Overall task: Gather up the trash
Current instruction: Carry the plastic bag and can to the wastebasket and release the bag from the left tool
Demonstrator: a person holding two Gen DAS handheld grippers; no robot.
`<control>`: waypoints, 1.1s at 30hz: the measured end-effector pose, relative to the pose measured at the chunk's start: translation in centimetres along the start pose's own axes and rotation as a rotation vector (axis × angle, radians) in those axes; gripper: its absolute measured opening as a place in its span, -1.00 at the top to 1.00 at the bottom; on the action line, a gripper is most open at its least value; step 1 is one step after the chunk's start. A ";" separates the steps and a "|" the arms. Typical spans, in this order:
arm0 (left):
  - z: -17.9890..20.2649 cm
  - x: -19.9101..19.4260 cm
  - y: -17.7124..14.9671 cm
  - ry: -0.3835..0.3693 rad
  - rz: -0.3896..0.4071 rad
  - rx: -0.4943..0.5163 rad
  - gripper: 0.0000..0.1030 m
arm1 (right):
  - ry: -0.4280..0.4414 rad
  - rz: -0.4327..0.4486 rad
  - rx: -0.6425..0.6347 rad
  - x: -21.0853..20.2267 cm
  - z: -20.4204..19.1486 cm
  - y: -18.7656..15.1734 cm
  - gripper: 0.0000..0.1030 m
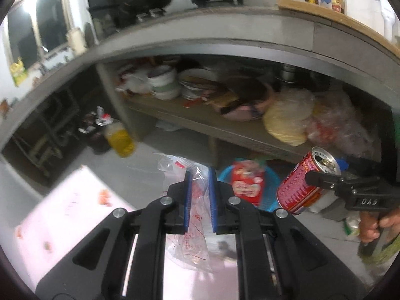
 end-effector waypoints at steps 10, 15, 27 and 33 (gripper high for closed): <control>4.9 11.5 -2.1 -0.133 -0.232 -0.086 0.79 | -0.101 -0.084 0.136 1.7 8.1 -4.1 -0.25; 6.3 17.6 -3.4 -0.137 -0.338 -0.117 0.78 | -0.106 -0.115 0.173 3.5 9.8 -5.0 -0.25; 8.4 28.8 -6.1 -0.078 -0.449 -0.166 -0.18 | -0.133 -0.180 0.230 6.0 12.5 -7.6 -0.25; 5.7 27.4 -5.3 -0.031 -0.404 -0.169 -0.26 | -0.141 -0.209 0.238 7.4 13.5 -8.8 -0.25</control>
Point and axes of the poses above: each gripper's, at about its wrist camera, not at the fingertips, and x roughly the way its jaws point, z to its right, y to its top, the point moved 9 cm from there along x, roughly the way its jaws point, and after that the axes turned 13 degrees about -x, right-handed, at the moved point
